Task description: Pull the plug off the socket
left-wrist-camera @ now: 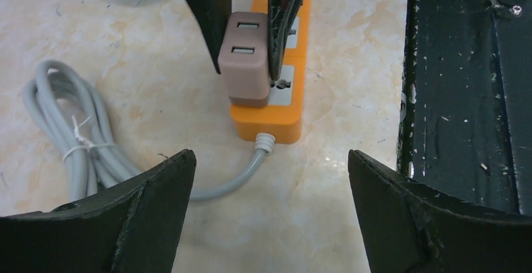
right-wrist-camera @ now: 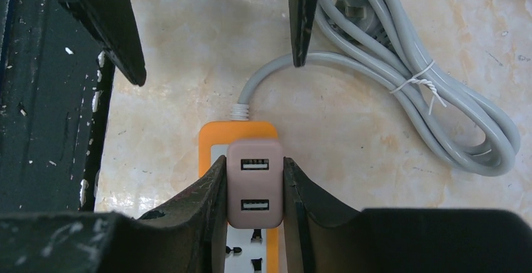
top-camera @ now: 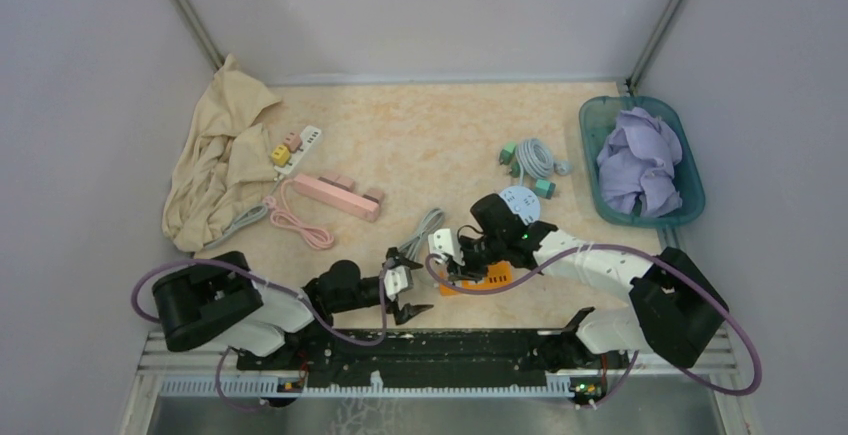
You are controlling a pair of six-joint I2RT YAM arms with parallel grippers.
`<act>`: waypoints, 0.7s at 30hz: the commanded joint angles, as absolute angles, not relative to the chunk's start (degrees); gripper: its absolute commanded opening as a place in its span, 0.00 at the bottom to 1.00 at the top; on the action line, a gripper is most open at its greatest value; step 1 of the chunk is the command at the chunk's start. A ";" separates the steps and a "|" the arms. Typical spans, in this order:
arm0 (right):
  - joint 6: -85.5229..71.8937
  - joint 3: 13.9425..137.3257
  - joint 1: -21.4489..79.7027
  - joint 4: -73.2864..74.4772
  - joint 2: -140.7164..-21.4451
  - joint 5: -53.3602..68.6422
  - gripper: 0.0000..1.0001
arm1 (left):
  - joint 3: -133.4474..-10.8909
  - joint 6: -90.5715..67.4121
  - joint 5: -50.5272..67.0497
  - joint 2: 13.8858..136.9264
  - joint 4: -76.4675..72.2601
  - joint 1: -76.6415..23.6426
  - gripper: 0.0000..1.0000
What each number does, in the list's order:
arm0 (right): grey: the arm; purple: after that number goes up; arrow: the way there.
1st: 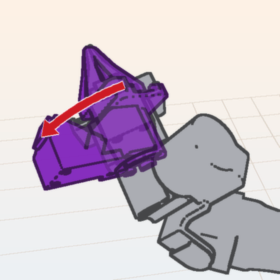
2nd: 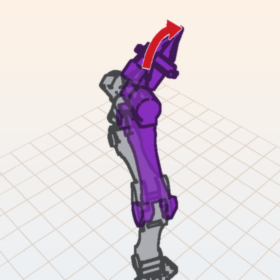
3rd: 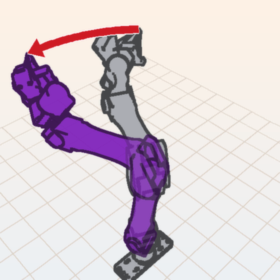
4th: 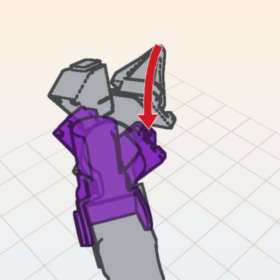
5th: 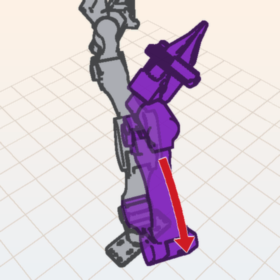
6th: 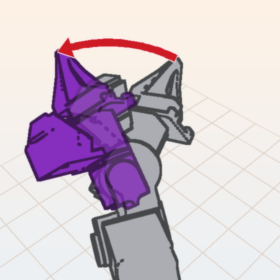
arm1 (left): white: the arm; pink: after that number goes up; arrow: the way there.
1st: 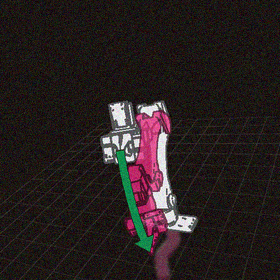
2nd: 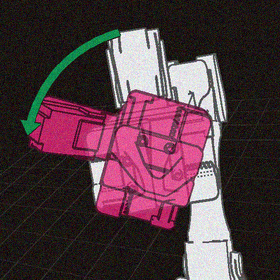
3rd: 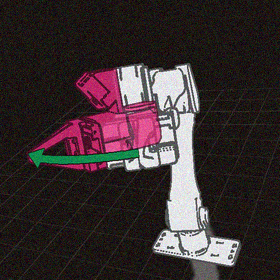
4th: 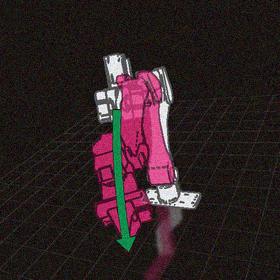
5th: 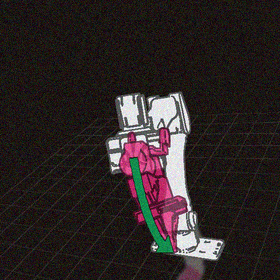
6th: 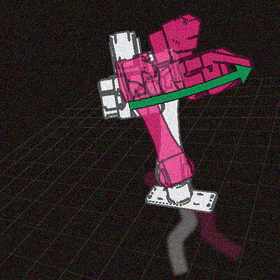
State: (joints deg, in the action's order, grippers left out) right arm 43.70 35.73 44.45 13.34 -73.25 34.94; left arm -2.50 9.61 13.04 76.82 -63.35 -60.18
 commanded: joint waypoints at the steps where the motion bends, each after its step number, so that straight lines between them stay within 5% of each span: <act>1: 45.18 38.58 45.09 14.23 -72.61 35.88 0.06 | -6.20 16.55 15.25 84.50 -71.69 -61.67 0.96; 12: 46.27 38.41 44.66 15.20 -72.22 37.33 0.01 | -8.82 13.18 13.75 105.53 -96.93 -61.65 0.85; 21: 46.01 38.41 44.57 15.20 -72.38 37.46 0.01 | -11.08 10.52 13.55 110.05 -98.41 -62.03 0.79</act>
